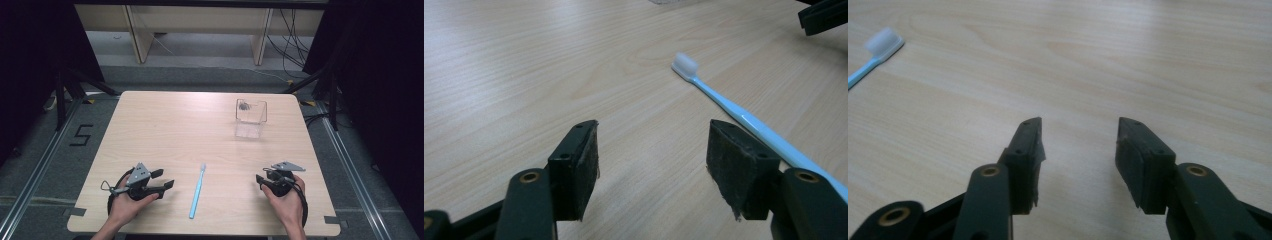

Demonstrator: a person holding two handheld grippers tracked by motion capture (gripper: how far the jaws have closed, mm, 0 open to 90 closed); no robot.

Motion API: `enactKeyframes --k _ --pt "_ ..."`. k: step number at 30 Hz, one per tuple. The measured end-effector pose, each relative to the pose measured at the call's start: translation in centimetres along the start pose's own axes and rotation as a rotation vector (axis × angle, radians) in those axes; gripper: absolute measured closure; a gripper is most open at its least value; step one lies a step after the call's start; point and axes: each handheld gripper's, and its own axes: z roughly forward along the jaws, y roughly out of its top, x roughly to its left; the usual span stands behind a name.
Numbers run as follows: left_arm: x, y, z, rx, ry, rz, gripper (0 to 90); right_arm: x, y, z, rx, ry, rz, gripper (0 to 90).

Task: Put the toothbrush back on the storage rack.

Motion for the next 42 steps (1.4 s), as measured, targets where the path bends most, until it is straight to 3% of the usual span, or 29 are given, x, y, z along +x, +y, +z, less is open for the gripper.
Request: enactKeyframes --k 2,3,4,8,9,12,13,16,20,21,23,24,28,31,33,35,36,37,39,41,42 --pt "0.0 0.5 -0.1 -0.003 0.0 -0.016 38.8 0.0 0.2 0.1 0.006 0.002 -0.007 52.2" --pt "0.0 0.7 -0.1 -0.004 -0.001 -0.019 39.1 0.2 0.2 0.0 0.019 -0.004 0.02 52.0" --pt "0.0 0.7 -0.1 -0.004 -0.001 -0.019 39.5 0.1 0.4 -0.1 0.028 -0.009 0.001 51.7" --pt "-0.5 1.5 0.0 0.034 -0.016 -0.02 39.5 0.1 0.5 -0.2 0.031 -0.012 0.012 50.7" --pt "-0.9 1.8 0.1 0.053 -0.021 -0.023 39.6 -0.1 0.4 -0.3 0.025 -0.011 -0.02 50.6" --pt "-1.2 2.1 0.1 0.078 -0.024 -0.023 40.0 0.5 0.3 -0.6 0.078 -0.017 0.023 50.4" --pt "-1.3 2.3 0.1 0.091 -0.026 -0.021 40.4 0.2 0.3 -0.5 0.058 -0.017 -0.04 50.4" --pt "-1.7 2.6 0.3 0.111 -0.035 -0.027 40.5 0.5 0.3 -0.6 0.093 -0.031 -0.028 50.4" --pt "-2.4 3.5 0.6 0.179 -0.051 -0.009 40.8 0.7 0.3 -0.4 0.121 -0.036 -0.041 49.7" --pt "-2.6 4.0 0.8 0.205 -0.058 -0.014 40.8 1.0 0.2 -0.4 0.131 -0.037 -0.007 49.5" --pt "-2.7 4.4 1.0 0.229 -0.054 -0.006 40.9 1.0 0.3 -0.4 0.132 -0.036 -0.008 49.4" --pt "-2.9 4.5 1.1 0.242 -0.058 -0.013 41.0 0.8 0.3 -0.2 0.117 -0.032 -0.036 49.2" --pt "-3.4 5.5 2.0 0.315 -0.071 0.007 41.5 0.8 0.5 0.0 0.112 -0.015 -0.038 49.0" --pt "-4.0 5.9 2.6 0.357 -0.079 0.015 41.9 1.0 0.6 -0.2 0.115 -0.035 -0.031 48.9" --pt "-4.5 6.4 3.2 0.416 -0.09 0.03 41.9 1.0 0.7 -0.3 0.124 -0.025 -0.039 48.5" --pt "-4.6 6.5 3.4 0.441 -0.093 0.033 41.9 1.0 0.7 -0.4 0.127 -0.024 -0.04 48.3" --pt "-4.5 6.8 3.5 0.496 -0.104 0.059 41.8 1.1 0.7 -0.4 0.131 -0.017 -0.038 48.1" --pt "-4.5 7.0 3.7 0.532 -0.103 0.059 41.8 1.2 0.7 -0.5 0.135 -0.013 -0.038 47.7" --pt "-4.6 7.1 4.0 0.56 -0.103 0.041 41.8 1.2 0.7 -0.4 0.143 -0.006 -0.042 47.4" --pt "-4.6 7.2 4.2 0.574 -0.105 0.031 41.8 1.3 0.7 -0.4 0.145 -0.004 -0.044 47.4" --pt "-4.8 7.1 4.4 0.572 -0.1 0.002 41.9 1.3 0.7 -0.4 0.142 -0.006 -0.05 47.4"
